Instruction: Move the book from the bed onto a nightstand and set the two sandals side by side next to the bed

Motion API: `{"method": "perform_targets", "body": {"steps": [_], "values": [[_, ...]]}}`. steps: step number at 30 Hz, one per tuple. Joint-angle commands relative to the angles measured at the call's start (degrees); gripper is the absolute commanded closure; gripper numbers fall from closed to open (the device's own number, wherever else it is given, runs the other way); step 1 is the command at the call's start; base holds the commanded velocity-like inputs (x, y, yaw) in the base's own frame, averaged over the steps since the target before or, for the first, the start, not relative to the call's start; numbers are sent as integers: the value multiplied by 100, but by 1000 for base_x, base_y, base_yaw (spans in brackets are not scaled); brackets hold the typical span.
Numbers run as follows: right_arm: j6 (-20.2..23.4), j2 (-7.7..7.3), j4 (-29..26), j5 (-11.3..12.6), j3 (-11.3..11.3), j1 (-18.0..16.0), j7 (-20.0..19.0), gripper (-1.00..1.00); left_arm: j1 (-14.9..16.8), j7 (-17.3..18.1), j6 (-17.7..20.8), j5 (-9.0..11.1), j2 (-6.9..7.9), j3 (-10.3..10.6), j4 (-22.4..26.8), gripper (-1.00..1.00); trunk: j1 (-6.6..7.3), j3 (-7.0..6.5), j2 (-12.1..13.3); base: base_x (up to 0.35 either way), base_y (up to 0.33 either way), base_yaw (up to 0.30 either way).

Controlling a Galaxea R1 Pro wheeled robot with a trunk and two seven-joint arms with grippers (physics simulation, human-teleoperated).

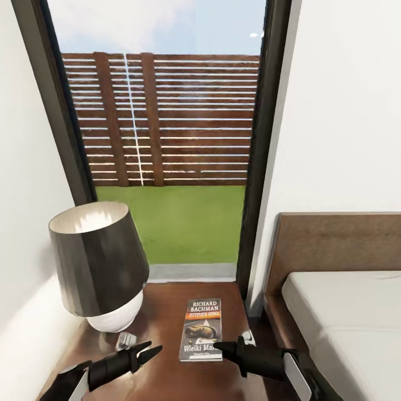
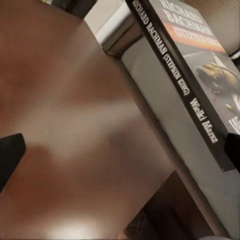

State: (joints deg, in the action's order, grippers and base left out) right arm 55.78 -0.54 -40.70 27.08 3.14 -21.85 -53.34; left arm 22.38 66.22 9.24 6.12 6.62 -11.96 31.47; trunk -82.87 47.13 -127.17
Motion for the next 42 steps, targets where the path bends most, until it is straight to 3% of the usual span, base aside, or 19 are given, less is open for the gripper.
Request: {"method": "perform_targets", "body": {"steps": [1,15,19,24,42], "values": [[23,1,-2,-2,12,-3,-28,100,3,22,60,21,-1,-8,-1,-100,-2,6,-2,290,0,0],[23,1,0,-2,12,-3,-28,100,3,22,60,21,6,-8,-1,-100,-2,6,-2,55,0,0],[23,1,0,-2,12,-3,-28,100,3,22,63,22,6,-13,-1,-100,-90,78,-163,0,0,0],[21,1,0,-4,12,-3,-28,100,3,22,65,27,6,-10,-1,-100,-90,78,-163,0,0,0],[23,1,0,-1,12,-3,-28,100,3,14,60,27,6,-8,-1,-100,-485,401,-885,0,0,0]]}}
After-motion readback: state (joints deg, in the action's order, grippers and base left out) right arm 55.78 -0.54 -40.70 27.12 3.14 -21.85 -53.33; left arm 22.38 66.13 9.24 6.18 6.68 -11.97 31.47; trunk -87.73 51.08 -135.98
